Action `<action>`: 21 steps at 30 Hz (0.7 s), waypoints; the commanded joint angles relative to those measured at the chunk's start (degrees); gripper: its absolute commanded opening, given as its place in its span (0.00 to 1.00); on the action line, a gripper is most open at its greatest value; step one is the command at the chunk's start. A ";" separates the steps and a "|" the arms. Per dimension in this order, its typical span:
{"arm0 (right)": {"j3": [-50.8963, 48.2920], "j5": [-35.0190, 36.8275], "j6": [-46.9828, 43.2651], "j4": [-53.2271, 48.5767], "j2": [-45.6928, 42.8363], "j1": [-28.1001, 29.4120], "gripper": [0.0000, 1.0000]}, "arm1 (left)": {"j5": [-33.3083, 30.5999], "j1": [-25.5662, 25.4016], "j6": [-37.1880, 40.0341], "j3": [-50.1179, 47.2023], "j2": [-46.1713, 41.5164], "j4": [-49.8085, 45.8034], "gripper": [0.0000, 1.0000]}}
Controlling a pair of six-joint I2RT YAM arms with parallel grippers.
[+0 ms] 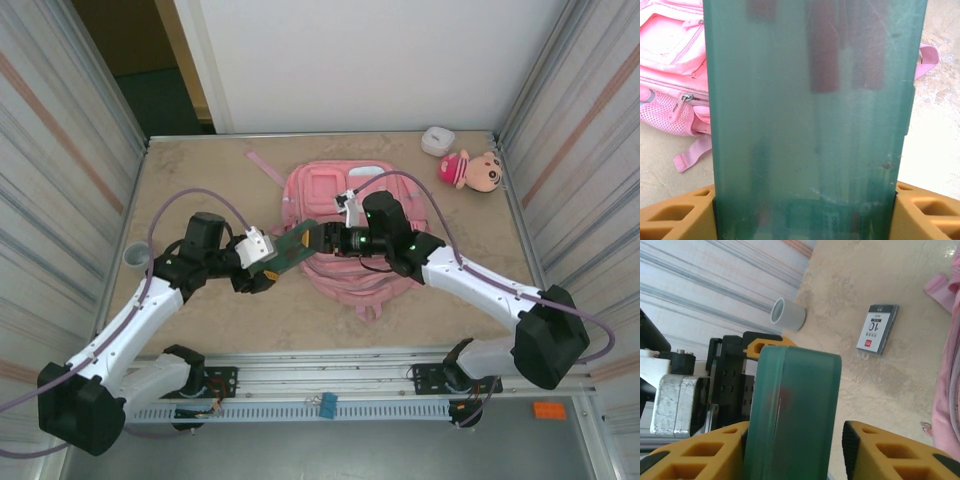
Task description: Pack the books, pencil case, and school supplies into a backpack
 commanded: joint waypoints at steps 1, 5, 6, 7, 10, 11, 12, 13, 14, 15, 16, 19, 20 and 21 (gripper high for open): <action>2.27 -1.71 -0.50 -0.92 0.56 0.49 0.44 | -0.44 -0.79 0.54 2.51 0.04 1.45 0.45; 2.27 -1.53 -0.59 -1.14 0.61 0.56 0.35 | -1.61 -1.21 0.24 2.75 0.34 1.45 0.45; 2.37 -1.48 -0.69 -1.27 0.62 0.55 0.32 | -1.78 -1.17 0.11 2.75 0.40 1.44 0.45; 2.39 -1.48 -0.77 -1.38 0.54 0.49 0.30 | -2.03 -1.23 0.07 2.75 0.42 1.54 0.45; 2.40 -1.18 -1.02 -1.73 0.22 0.48 0.24 | -2.74 -1.27 -0.21 2.77 0.47 1.53 0.46; 2.40 -1.06 -1.14 -1.82 0.06 0.42 0.22 | -2.98 -1.30 -0.28 2.75 0.43 1.58 0.47; 2.35 -0.91 -1.21 -1.99 -0.17 0.39 0.21 | -3.20 -1.31 -0.32 2.79 0.45 1.53 0.47; 2.41 -0.72 -1.36 -2.17 -0.41 0.30 0.20 | -3.30 -1.31 -0.33 2.83 0.45 1.61 0.48; 2.32 -0.46 -1.50 -2.34 -0.61 0.25 0.19 | -3.43 -1.32 -0.40 2.93 0.42 1.63 0.49; 2.29 -0.17 -1.53 -2.50 -0.89 0.04 0.19 | -3.57 -1.32 -0.61 2.97 0.43 1.71 0.51; 2.07 -0.08 -1.55 -2.46 -1.24 -0.05 0.18 | -3.64 -1.31 -0.81 3.14 0.46 1.79 0.53; 1.18 1.26 -1.31 -2.88 -2.62 -1.15 0.16 | -3.57 -1.49 -1.73 3.71 0.40 2.37 0.65; 0.76 1.82 -1.06 -3.15 -3.48 -1.80 0.16 | -3.40 -1.68 -2.05 4.01 0.49 2.60 0.68; 0.09 2.37 -0.67 -3.42 -4.30 -2.72 0.16 | -3.31 -1.91 -2.12 4.16 0.55 2.74 0.71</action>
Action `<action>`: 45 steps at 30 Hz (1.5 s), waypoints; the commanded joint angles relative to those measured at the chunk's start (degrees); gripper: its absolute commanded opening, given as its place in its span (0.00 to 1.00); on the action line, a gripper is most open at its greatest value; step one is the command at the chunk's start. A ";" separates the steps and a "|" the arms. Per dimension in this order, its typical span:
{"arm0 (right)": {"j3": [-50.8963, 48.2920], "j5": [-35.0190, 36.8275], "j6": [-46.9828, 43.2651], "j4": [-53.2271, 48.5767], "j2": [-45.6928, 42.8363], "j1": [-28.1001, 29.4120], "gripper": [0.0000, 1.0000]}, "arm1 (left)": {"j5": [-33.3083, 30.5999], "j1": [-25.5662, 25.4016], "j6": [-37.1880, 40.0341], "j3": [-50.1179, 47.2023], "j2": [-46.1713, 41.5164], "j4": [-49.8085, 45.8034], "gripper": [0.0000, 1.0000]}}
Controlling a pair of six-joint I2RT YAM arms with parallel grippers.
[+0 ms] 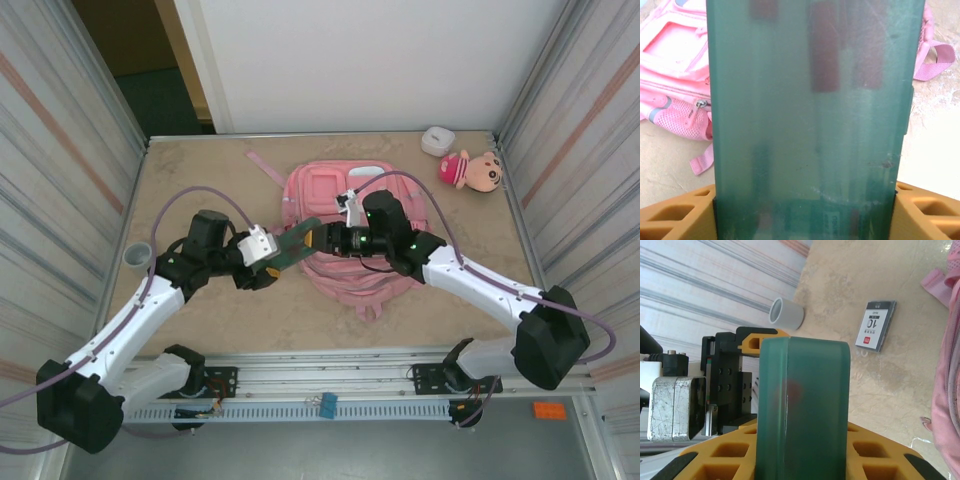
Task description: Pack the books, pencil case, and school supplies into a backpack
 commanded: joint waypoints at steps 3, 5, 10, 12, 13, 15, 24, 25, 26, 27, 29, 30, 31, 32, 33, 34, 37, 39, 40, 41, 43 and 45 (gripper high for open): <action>-3.02 2.45 -0.07 -2.08 -6.67 -5.84 0.15 | -0.46 -1.16 -2.17 3.06 0.60 2.88 0.76; -4.89 2.67 0.93 -2.91 -9.26 -9.13 0.15 | -1.02 -1.90 -2.06 3.28 1.43 4.13 0.76; -8.68 2.68 2.11 -7.98 -17.56 -19.34 0.15 | -3.88 -6.08 0.02 4.63 5.78 6.42 0.76; -10.08 2.83 2.37 -10.74 -21.75 -24.17 0.15 | -5.10 -8.29 0.92 5.66 8.70 7.79 0.76; -10.64 2.85 2.47 -11.96 -23.36 -26.25 0.15 | -5.39 -9.17 1.10 6.05 9.94 8.54 0.76; -11.46 3.11 2.55 -14.80 -26.67 -30.38 0.15 | -5.80 -11.07 1.50 7.28 13.27 10.10 0.76; -12.93 2.64 0.74 -24.56 -37.56 -40.96 0.15 | -7.76 -17.44 4.24 14.97 29.21 14.54 0.73; -12.87 2.66 0.41 -25.55 -37.95 -41.10 0.15 | -7.89 -17.80 4.36 15.85 30.82 14.90 0.74; -12.87 2.69 0.11 -26.45 -38.23 -41.34 0.15 | -8.09 -18.00 4.50 16.42 32.21 15.34 0.73; -12.76 2.81 -0.18 -26.99 -38.43 -41.37 0.15 | -8.33 -18.11 4.53 16.91 33.32 15.77 0.73; -12.67 3.02 -0.53 -27.88 -38.82 -41.43 0.15 | -9.31 -18.39 4.46 17.84 35.40 16.75 0.72; -12.70 3.11 -0.67 -28.03 -38.98 -41.43 0.15 | -9.91 -18.44 4.37 18.06 36.10 17.36 0.72; -12.70 3.35 -0.78 -28.30 -39.10 -41.40 0.15 | -10.62 -18.48 4.46 18.13 36.87 18.09 0.71; -12.71 3.40 -0.87 -28.40 -39.23 -41.41 0.15 | -10.95 -18.49 4.66 18.42 37.60 18.26 0.71; -12.68 3.47 -0.88 -28.54 -39.26 -41.50 0.15 | -11.36 -18.55 4.91 18.59 38.15 18.32 0.71; -12.67 3.57 -1.04 -28.67 -39.37 -41.52 0.15 | -11.96 -18.53 4.99 18.78 38.77 18.43 0.71; -12.33 4.37 -1.37 -29.49 -39.77 -41.56 0.15 | -13.79 -18.72 5.25 18.79 40.28 19.04 0.70; -11.99 5.06 -1.61 -30.19 -40.19 -41.59 0.14 | -14.33 -18.79 5.41 18.79 40.88 18.82 0.64; -11.81 5.58 -1.74 -30.57 -40.52 -41.62 0.14 | -14.34 -18.84 5.23 18.84 40.96 18.83 0.57; -11.63 6.05 -1.78 -30.98 -40.84 -41.70 0.14 | -14.23 -18.83 4.96 18.71 40.73 18.82 0.49; -11.09 6.77 -1.81 -31.64 -41.91 -41.81 0.14 | -13.66 -18.91 3.97 18.47 39.40 18.64 0.30; -10.31 7.14 -1.84 -32.09 -42.93 -42.09 0.14 | -13.01 -18.93 2.40 17.75 37.14 18.61 0.11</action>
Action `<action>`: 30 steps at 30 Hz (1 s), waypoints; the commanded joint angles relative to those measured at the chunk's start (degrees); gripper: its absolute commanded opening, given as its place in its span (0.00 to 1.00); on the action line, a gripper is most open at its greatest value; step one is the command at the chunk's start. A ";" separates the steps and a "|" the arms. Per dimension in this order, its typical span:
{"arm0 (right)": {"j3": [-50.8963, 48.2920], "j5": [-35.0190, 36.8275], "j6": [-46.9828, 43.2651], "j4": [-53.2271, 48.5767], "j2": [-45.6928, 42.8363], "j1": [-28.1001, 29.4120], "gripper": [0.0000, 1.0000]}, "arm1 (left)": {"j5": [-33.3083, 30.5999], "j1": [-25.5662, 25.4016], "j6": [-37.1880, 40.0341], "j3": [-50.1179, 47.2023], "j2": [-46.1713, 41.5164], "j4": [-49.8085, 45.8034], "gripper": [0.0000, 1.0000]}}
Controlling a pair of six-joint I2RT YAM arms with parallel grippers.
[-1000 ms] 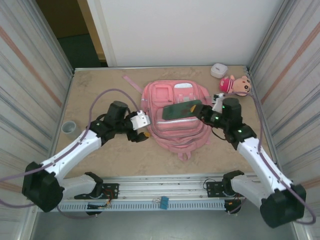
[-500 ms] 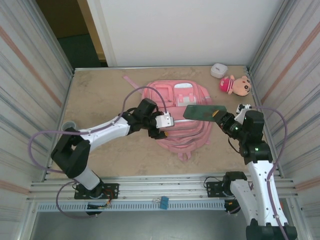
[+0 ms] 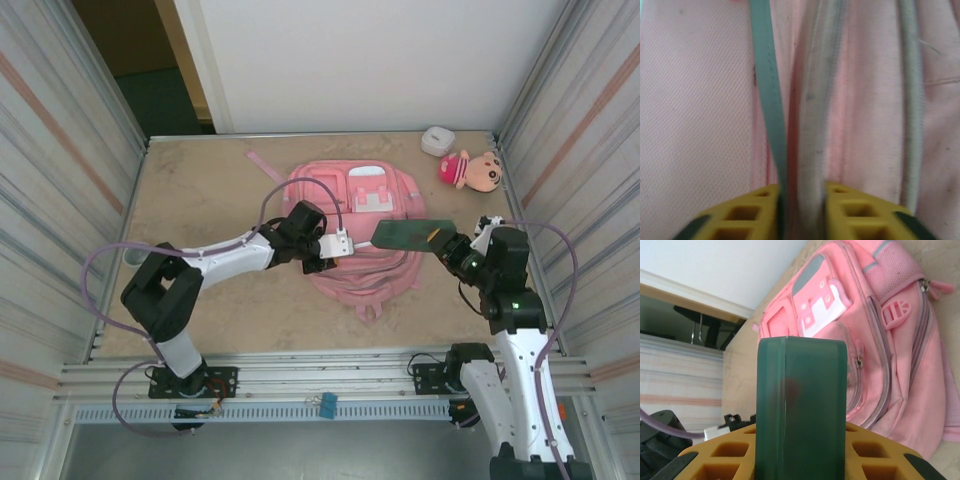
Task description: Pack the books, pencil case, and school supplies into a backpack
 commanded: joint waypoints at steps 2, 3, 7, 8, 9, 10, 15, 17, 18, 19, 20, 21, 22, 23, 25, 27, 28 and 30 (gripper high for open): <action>2.90 1.51 -1.61 -1.07 -2.86 -0.87 0.13 | -0.99 0.47 -3.23 -0.36 -5.94 1.58 0.00; 3.75 1.78 -1.99 -1.96 -3.09 -1.04 0.13 | -1.27 0.44 -4.33 -1.04 -7.54 1.27 0.00; 7.96 3.03 -4.43 -6.92 -2.94 -1.22 0.13 | -4.68 0.72 -8.87 -4.11 -14.43 0.70 0.00; 9.05 3.33 -4.96 -8.03 -3.00 -1.23 0.13 | -4.97 1.06 -10.29 -4.39 -15.86 0.18 0.00; 10.04 3.66 -5.37 -9.06 -3.06 -1.21 0.13 | -5.01 1.55 -11.72 -4.42 -17.13 -0.48 0.00; 10.98 3.82 -5.65 -9.95 -3.17 -1.26 0.13 | -5.01 2.06 -13.14 -4.36 -17.94 -0.86 0.00; 16.87 4.09 -6.06 -17.19 -3.61 -1.22 0.13 | -3.69 5.11 -20.98 -2.03 -19.89 -0.81 0.00; 18.70 2.90 -6.55 -19.52 -3.76 -1.26 0.13 | -3.33 5.73 -23.25 -0.50 -19.30 -0.89 0.00; 19.47 1.63 -6.81 -20.59 -3.67 -1.26 0.14 | -3.48 5.96 -24.29 0.38 -18.91 -0.91 0.00; 19.83 0.29 -7.01 -21.55 -3.51 -1.18 0.14 | -3.58 6.14 -25.36 1.18 -18.46 -0.95 0.00; 20.09 -1.52 -7.01 -22.47 -3.28 -1.21 0.14 | -3.89 6.35 -26.87 2.09 -17.92 -0.99 0.00; 20.13 -3.04 -6.92 -23.03 -2.91 -1.26 0.14 | -4.36 6.68 -28.79 2.59 -17.55 -0.57 0.00; 19.87 -4.74 -6.55 -23.57 -2.60 -1.21 0.13 | -4.58 7.09 -31.03 3.13 -17.19 0.12 0.00; 19.02 -5.97 -5.71 -23.49 -2.47 -1.18 0.13 | -3.93 7.56 -33.04 3.32 -16.97 1.02 0.00; 15.62 -7.57 -3.01 -20.89 -3.57 -1.19 0.13 | -2.09 8.30 -36.43 3.14 -16.71 3.12 0.00; 11.42 -8.67 1.13 -15.48 -5.41 -1.13 0.12 | -0.28 8.67 -38.60 2.98 -16.54 4.67 0.00; 8.55 -9.17 3.92 -12.10 -6.25 -1.06 0.12 | 0.25 8.78 -39.25 3.06 -16.30 5.02 0.00; 4.00 -8.78 8.84 -4.93 -7.12 -0.69 0.12 | 0.99 8.81 -40.43 3.33 -15.92 5.54 0.00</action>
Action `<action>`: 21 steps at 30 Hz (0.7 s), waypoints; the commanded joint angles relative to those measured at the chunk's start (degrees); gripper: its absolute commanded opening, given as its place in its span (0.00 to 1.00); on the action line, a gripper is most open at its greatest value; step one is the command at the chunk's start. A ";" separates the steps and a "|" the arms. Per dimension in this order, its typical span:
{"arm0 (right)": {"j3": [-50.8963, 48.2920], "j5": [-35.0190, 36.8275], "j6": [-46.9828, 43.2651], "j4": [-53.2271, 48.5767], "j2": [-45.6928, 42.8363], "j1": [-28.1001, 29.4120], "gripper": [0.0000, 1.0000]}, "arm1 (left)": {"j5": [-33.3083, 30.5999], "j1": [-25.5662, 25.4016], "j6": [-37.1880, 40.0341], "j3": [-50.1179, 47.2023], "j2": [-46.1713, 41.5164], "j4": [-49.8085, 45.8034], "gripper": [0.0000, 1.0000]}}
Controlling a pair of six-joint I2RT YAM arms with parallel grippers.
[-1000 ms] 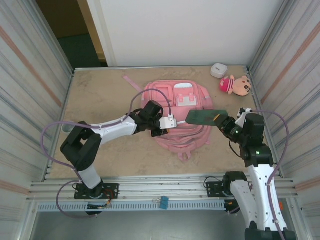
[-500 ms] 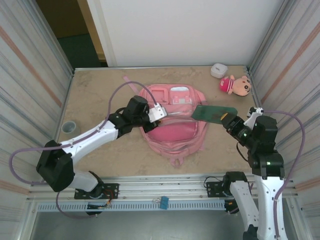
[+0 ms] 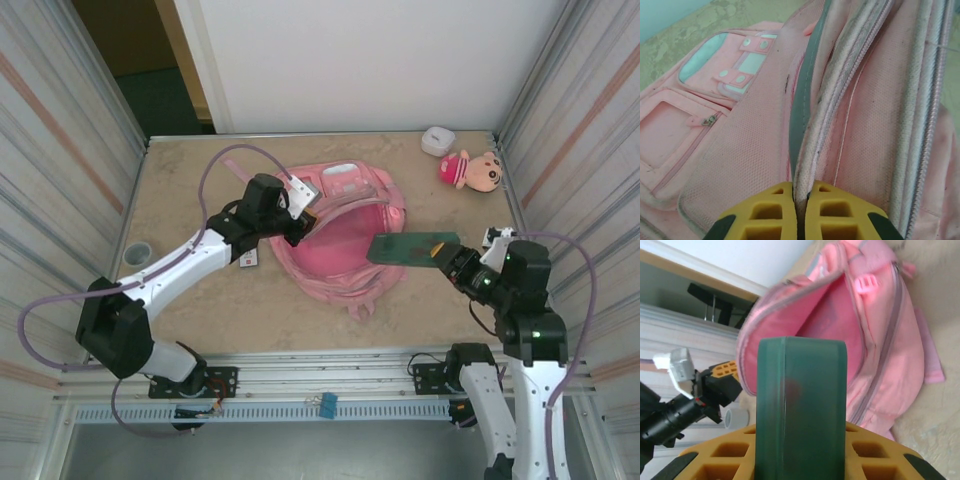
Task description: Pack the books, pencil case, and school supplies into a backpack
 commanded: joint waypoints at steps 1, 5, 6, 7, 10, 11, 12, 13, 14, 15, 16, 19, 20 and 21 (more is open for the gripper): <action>-5.73 -1.27 10.15 13.30 -1.49 0.47 0.12 | 1.92 0.84 -6.84 2.81 0.03 6.51 0.00; -12.63 6.14 17.39 25.67 -1.51 4.65 0.10 | 4.74 1.03 -9.01 2.86 0.18 8.33 0.00; -14.09 7.92 19.42 28.68 -1.25 6.37 0.10 | 5.15 0.99 -9.21 2.89 0.24 8.54 0.00; -15.85 11.26 21.42 31.74 -0.86 8.83 0.10 | 5.64 1.01 -9.45 3.00 0.31 8.83 0.00; -19.33 20.54 23.47 40.19 2.03 16.71 0.10 | 6.44 1.12 -9.92 3.41 0.66 9.28 0.00; -20.01 23.44 23.83 42.24 3.27 19.21 0.10 | 6.65 1.08 -10.04 3.50 0.75 9.33 0.00; -20.69 26.60 24.26 44.50 4.78 22.12 0.10 | 6.91 1.14 -10.30 3.58 0.90 9.58 0.00; -21.02 29.54 24.56 46.48 6.40 24.45 0.10 | 7.23 1.21 -10.36 3.68 0.85 9.90 0.00; -21.21 31.88 25.03 47.80 7.80 26.18 0.10 | 7.36 1.20 -10.49 3.77 0.84 9.99 0.00; -21.43 34.40 25.84 49.20 9.39 27.65 0.10 | 7.59 1.19 -10.54 3.95 0.84 10.12 0.00; -21.80 36.60 26.69 51.10 11.02 28.82 0.10 | 7.78 1.21 -10.61 4.02 0.86 10.34 0.00; -23.28 43.47 29.51 57.44 15.62 32.36 0.09 | 8.31 1.23 -10.81 3.86 0.84 11.07 0.00; -23.45 45.52 29.76 59.38 17.09 33.53 0.09 | 8.50 1.25 -10.98 3.86 0.89 11.24 0.00; -23.39 47.63 29.98 60.87 18.68 34.93 0.09 | 8.75 1.29 -11.23 3.94 0.84 11.53 0.00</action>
